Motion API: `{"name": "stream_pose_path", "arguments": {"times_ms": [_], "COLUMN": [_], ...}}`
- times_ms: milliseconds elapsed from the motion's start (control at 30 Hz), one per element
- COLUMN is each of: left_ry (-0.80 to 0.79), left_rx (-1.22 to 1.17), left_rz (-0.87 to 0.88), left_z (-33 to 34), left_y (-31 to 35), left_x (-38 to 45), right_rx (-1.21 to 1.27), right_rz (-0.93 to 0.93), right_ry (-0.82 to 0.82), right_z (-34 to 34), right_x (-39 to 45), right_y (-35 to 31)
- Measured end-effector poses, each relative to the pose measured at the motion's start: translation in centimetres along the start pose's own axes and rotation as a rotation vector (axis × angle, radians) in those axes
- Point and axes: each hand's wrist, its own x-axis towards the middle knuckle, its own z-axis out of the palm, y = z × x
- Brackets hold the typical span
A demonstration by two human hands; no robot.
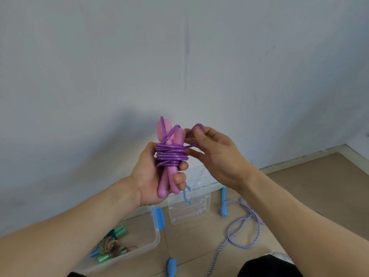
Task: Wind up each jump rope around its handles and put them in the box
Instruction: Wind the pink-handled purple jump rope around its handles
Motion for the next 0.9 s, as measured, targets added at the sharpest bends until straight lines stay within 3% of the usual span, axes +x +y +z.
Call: {"name": "stream_pose_path", "arguments": {"times_ms": [200,433,600,900], "left_ry": [0.03,0.049,0.059,0.196], "left_rx": [0.036,0.049,0.042,0.231], "left_rz": [-0.014,0.0,-0.003,-0.067], "left_z": [0.2,0.9,0.5,0.1], "left_y": [-0.5,-0.5,-0.3,-0.5], "left_x": [0.1,-0.2,-0.2,0.1], "right_rx": [-0.231,-0.387,-0.528,-0.552], "right_rz": [-0.145,-0.277,-0.278,-0.239], "right_ry": [0.188,0.237,0.236,0.039], "right_z": [0.2,0.6,0.5,-0.3], "right_x": [-0.2,-0.2,-0.4,-0.7], "right_y": [1.0,0.3,-0.9,-1.0]}}
